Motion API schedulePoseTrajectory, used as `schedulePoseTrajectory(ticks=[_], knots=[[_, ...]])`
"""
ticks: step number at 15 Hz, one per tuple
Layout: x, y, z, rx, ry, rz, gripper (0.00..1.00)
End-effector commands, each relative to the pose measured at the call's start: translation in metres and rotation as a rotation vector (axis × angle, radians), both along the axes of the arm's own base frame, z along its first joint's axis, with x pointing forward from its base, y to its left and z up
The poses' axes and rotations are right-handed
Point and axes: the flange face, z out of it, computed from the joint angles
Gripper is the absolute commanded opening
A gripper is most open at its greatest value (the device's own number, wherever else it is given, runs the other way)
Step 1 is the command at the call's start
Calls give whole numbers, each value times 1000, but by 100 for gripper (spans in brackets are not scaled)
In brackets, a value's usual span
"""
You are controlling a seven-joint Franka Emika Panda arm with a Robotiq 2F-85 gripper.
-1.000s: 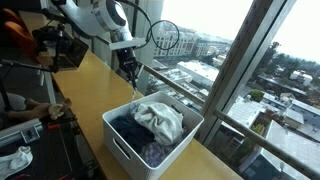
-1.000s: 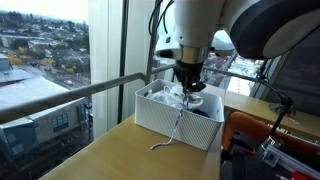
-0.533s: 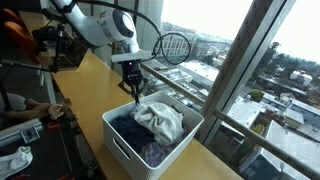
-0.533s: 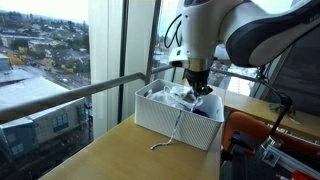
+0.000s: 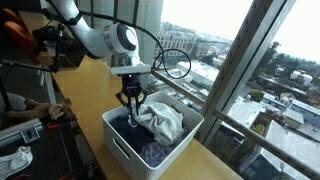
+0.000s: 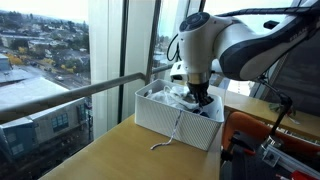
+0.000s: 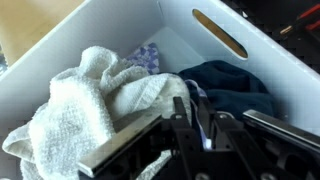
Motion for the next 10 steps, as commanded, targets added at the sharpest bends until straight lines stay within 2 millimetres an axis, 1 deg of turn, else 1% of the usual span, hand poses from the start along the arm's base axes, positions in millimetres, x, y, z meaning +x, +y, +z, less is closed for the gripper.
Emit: schedulePoseTrajectory(ticks=[1,3,7,8,10], knots=[[0,16,2,35,-15,-1,53],[0,32,9,61,-28,15,68],[5,78,21,100,-62,81,98],[7,88,24,102,-68,97,100],[10,110,26,109,-74,132,100]])
